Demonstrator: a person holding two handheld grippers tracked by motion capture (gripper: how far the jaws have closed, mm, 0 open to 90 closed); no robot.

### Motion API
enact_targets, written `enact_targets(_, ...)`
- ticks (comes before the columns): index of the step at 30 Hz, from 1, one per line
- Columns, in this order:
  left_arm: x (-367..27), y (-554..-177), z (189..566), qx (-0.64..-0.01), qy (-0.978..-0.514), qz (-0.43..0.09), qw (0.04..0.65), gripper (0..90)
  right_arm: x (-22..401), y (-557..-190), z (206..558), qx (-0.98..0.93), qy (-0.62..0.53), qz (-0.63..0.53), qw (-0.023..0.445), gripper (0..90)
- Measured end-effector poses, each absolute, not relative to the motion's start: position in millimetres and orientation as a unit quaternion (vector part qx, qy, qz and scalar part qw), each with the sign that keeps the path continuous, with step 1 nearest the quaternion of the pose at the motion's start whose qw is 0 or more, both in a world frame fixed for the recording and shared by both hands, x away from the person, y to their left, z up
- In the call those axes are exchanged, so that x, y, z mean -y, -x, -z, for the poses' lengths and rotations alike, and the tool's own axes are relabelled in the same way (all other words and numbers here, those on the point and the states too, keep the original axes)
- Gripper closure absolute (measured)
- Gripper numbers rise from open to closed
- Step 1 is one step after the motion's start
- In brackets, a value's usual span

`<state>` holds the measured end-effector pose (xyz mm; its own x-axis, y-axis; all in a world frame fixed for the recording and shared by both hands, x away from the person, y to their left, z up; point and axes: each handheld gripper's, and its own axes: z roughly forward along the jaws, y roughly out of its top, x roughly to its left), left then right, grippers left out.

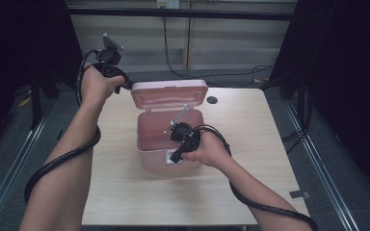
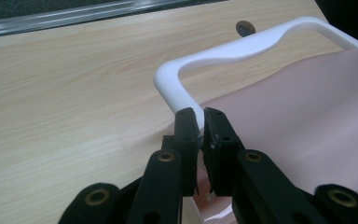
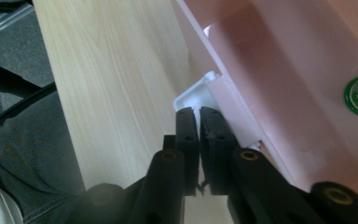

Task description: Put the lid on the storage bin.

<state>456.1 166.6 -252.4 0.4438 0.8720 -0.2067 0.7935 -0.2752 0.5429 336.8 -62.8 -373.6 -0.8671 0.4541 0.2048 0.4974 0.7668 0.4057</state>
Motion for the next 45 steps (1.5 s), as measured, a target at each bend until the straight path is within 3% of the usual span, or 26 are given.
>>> enact_targets(7,-166.1,-453.4,254.1,-0.523,-0.796,-0.068,0.297,84.2,74.0,-334.8,364.7,0.934,0.261,0.242,0.043,83.6)
enact_targets(12,-165.7,-450.3,256.9,-0.525,-0.795,-0.067,0.298,84.2,97.8,-336.9,352.6,0.925,0.282,0.254,0.026,90.0)
enact_targets(22,-165.2,-448.4,261.3,-0.521,-0.798,-0.066,0.294,84.1,127.9,-351.2,342.4,0.913,0.317,0.257,0.005,90.0)
enact_targets(45,-161.2,-442.6,279.0,-0.516,-0.806,-0.054,0.286,83.8,142.2,-362.4,332.7,0.9,0.336,0.278,0.001,90.0)
